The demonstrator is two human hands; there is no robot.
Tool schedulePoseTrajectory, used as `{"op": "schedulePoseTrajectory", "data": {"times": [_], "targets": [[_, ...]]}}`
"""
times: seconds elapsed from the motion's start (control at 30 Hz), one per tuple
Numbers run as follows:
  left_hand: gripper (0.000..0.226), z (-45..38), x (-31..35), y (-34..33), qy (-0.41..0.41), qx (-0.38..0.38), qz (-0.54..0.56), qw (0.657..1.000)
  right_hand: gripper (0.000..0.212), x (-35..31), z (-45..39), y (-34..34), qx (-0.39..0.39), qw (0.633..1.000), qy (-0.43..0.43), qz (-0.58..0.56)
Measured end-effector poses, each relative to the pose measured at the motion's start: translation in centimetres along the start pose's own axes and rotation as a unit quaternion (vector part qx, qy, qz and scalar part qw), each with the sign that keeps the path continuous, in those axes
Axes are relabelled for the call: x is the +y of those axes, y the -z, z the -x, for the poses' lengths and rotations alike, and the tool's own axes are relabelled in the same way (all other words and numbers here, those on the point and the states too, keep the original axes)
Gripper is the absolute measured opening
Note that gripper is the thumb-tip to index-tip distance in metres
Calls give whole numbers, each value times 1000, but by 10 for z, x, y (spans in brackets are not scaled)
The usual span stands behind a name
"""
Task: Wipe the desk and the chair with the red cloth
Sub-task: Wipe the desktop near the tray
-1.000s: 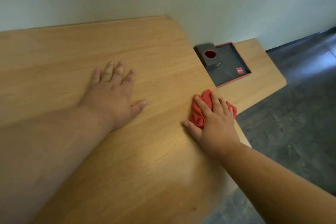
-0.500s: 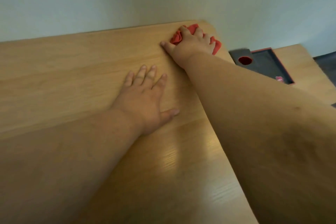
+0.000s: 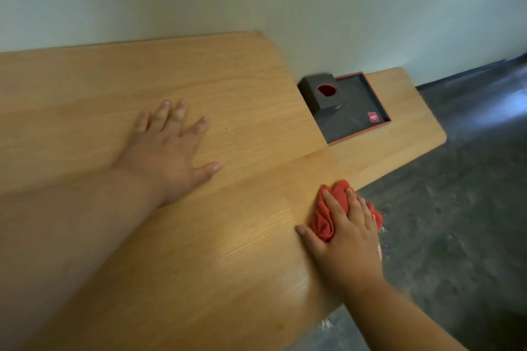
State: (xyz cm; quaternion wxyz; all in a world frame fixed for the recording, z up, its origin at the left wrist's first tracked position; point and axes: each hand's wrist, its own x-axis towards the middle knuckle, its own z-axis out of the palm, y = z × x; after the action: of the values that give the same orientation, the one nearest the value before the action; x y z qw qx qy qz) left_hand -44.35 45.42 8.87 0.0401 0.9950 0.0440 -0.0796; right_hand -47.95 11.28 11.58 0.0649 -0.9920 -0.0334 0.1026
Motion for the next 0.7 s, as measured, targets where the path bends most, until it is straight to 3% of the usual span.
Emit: {"op": "schedulePoseTrajectory", "data": {"times": [0.2,0.53,0.7], "targets": [[98,-2,-2,-5,-1,7,13,1000,84,-50,-61,1,32,999,4,-5],[98,1,1,-1,-2,14,26,1000,90,-210,-239,2,48,994,98,20],[98,1,0,-1,-8,19,25,999,90,-204,-239,8,38,992,121,14]]}}
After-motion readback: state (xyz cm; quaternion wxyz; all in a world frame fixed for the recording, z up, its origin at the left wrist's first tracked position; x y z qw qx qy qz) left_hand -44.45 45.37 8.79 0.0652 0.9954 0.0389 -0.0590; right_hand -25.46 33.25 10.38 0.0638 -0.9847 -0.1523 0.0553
